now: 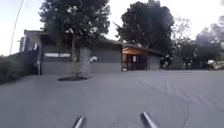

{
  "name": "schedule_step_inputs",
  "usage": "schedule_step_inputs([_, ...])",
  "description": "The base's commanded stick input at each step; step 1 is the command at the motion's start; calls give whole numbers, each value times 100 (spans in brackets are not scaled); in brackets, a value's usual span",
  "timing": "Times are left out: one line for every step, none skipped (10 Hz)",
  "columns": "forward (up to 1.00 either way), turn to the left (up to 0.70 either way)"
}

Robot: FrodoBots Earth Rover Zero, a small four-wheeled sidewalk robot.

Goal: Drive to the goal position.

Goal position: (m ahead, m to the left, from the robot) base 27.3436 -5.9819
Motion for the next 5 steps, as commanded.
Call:
schedule_step_inputs([97, 0])
schedule_step_inputs([97, 0])
schedule_step_inputs([97, 0])
schedule_step_inputs([97, -19])
schedule_step_inputs([97, -33])
